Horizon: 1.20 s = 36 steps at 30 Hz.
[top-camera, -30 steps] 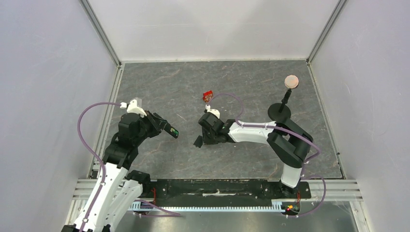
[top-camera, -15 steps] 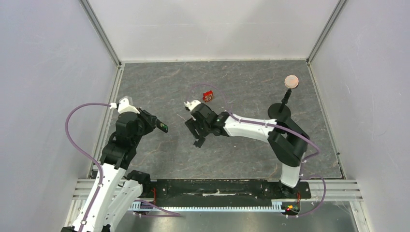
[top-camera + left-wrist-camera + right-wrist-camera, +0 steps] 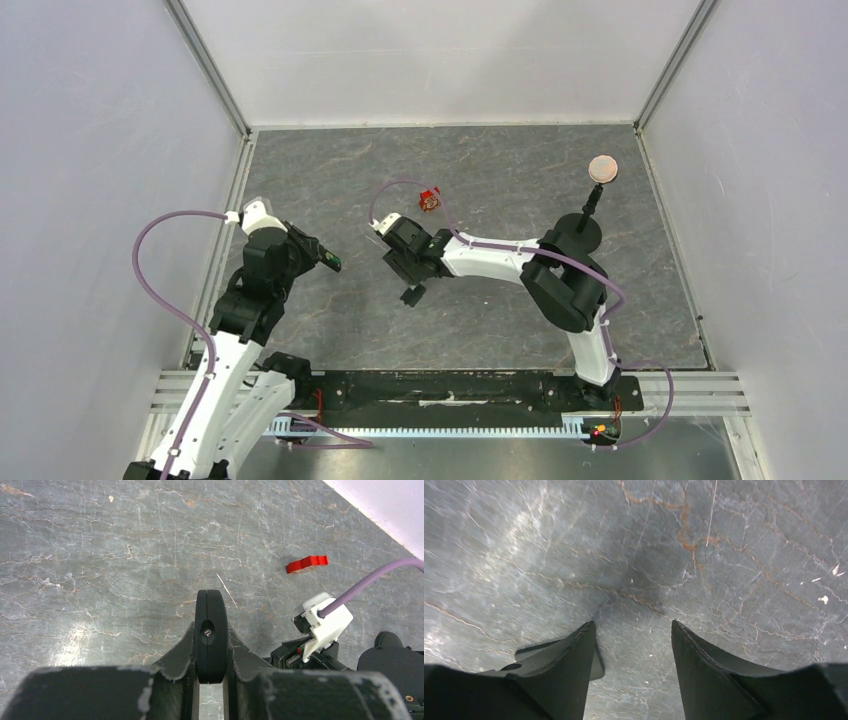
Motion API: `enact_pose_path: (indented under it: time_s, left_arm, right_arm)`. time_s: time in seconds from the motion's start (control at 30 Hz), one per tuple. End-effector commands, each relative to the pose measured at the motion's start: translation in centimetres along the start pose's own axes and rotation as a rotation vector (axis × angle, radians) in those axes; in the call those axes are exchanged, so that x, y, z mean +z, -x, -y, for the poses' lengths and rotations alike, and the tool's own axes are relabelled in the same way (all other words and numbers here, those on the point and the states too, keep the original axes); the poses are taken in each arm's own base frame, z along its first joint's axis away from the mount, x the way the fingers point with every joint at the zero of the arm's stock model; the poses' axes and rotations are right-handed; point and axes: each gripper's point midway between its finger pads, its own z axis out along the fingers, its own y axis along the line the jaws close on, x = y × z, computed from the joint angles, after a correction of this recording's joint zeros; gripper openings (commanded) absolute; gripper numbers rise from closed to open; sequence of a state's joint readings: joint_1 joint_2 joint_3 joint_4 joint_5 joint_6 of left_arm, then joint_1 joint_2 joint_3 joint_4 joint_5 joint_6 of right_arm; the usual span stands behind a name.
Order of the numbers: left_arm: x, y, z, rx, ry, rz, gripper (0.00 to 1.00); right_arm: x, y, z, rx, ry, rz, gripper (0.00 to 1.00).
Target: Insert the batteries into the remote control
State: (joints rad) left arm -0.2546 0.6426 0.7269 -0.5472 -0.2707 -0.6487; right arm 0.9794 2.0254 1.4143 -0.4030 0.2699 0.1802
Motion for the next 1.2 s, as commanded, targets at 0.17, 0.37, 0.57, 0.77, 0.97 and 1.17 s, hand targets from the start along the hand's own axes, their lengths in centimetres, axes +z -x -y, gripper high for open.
enact_pose_path:
  time_s: [0.17,0.37,0.57,0.77,0.97,1.17]
  left_arm:
    - [0.2,1.8,0.6,0.011,-0.016,0.073,0.02]
    - [0.4,1.3,1.1,0.011,-0.057,0.066,0.02]
    - [0.7,1.3,1.8,0.019,-0.086,0.067,0.02]
    - [0.8,1.6,0.7,0.026,-0.026,0.081,0.02]
    - [0.8,2.3,0.4,0.04,0.001,0.099,0.02]
    - [1.1,2.9,0.8,0.054,0.003,0.102,0.02]
  right_arm:
    - [-2.0,-6.0,0.9,-0.09,0.013,-0.143,0.58]
    - [-4.0,-7.3,-0.5,-0.084,0.131,-0.152,0.6]
    - [-4.9,-4.7,-0.9,-0.09,0.16,-0.076,0.66]
    - [-5.6,-3.5,-2.5,-0.287,0.311,-0.013,0.75]
    - [-5.1,-2.7,-4.4,-0.46,0.431,0.025,0.78]
    - [-2.9,-1.9,-4.6,-0.543,0.422,0.002,0.76]
